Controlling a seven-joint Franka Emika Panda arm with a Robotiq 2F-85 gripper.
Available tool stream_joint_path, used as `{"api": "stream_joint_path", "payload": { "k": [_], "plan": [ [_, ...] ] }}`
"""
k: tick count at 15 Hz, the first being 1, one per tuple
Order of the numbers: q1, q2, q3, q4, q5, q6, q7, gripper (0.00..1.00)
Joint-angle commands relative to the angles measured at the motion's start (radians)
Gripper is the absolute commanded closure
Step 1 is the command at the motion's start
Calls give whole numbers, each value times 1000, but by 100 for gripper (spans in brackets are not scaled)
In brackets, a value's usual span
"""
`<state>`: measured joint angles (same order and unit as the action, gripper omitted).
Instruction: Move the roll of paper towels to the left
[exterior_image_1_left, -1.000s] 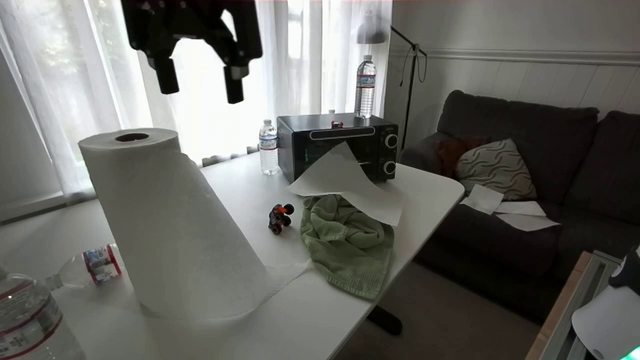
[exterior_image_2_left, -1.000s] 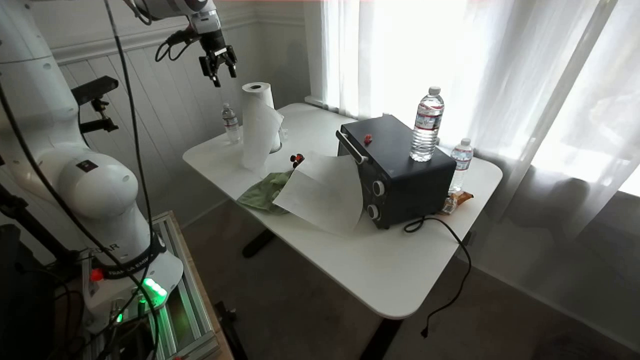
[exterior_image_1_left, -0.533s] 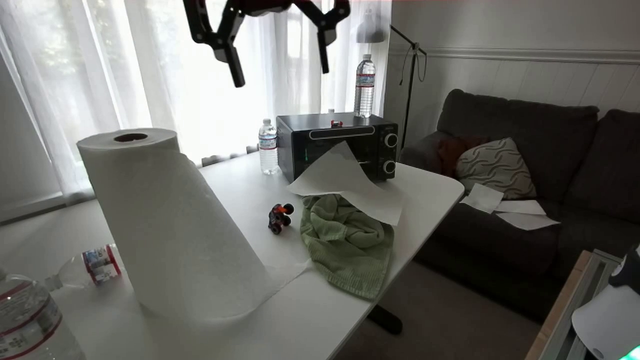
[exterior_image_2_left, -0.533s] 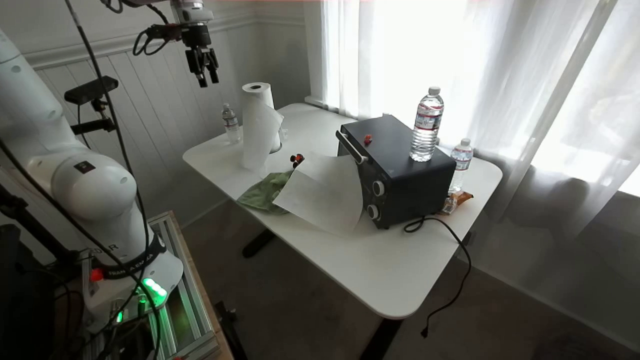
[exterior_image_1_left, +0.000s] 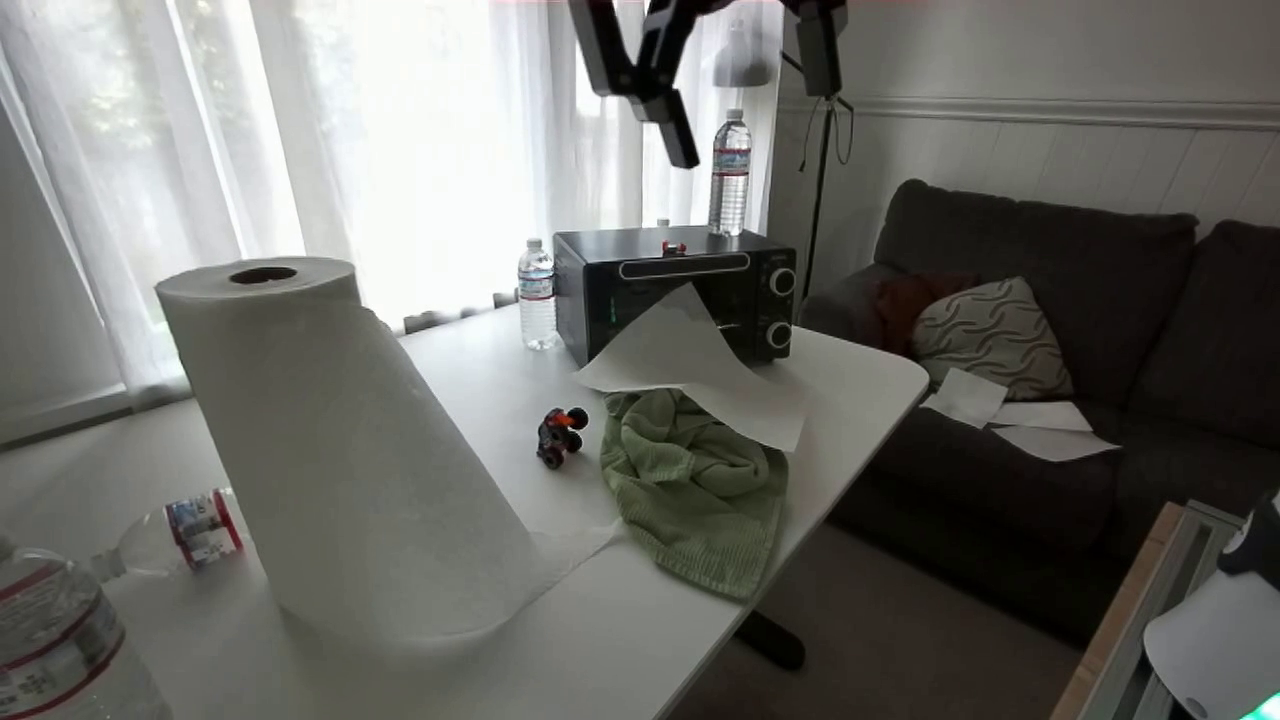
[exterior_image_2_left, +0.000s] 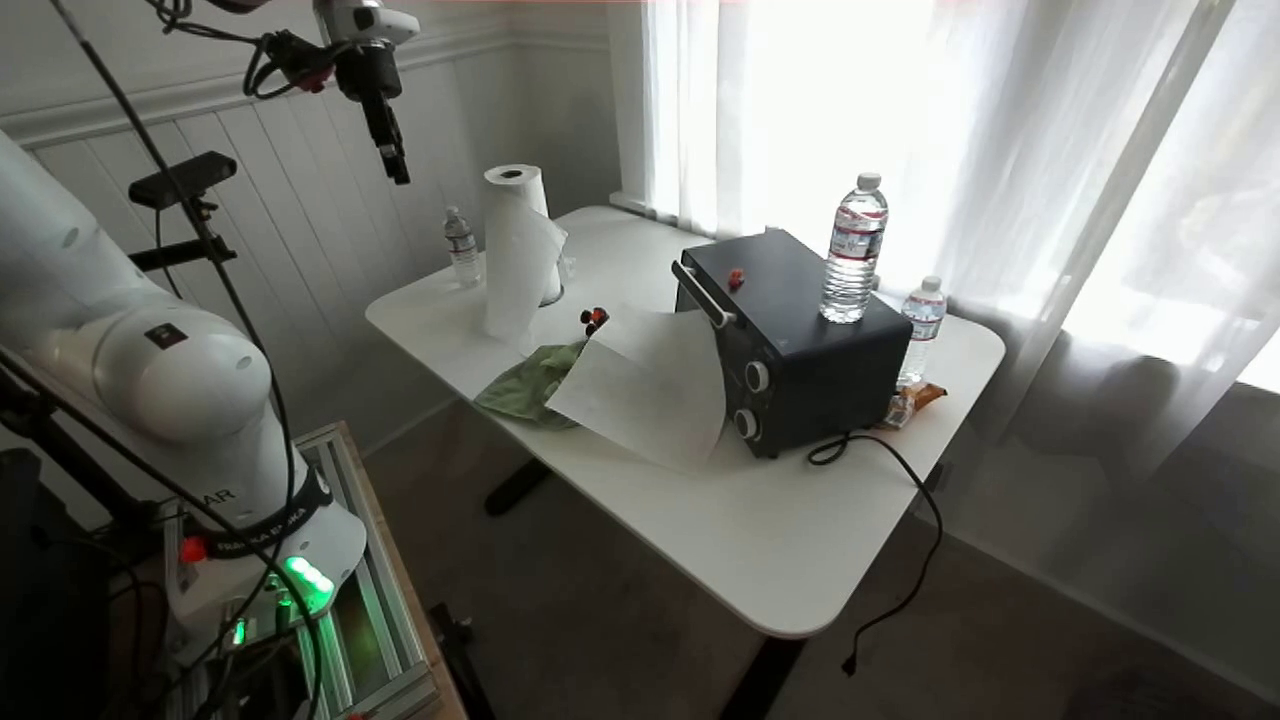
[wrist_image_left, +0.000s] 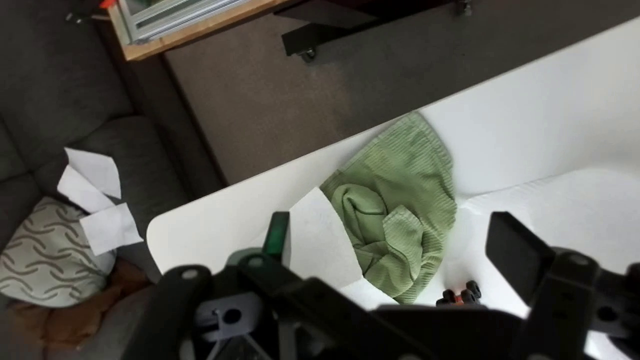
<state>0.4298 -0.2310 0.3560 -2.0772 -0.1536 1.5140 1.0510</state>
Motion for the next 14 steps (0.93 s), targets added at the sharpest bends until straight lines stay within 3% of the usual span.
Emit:
{"api": "stream_joint_path", "payload": {
  "k": [1,4,14],
  "plan": [
    [-42,-23,36,-12,-11,-8,-55,0],
    [-50,-76,39,-52,-26,-8,-119,0],
    [-50,-85,41,-63,-29,-8,-127,0]
  ]
}}
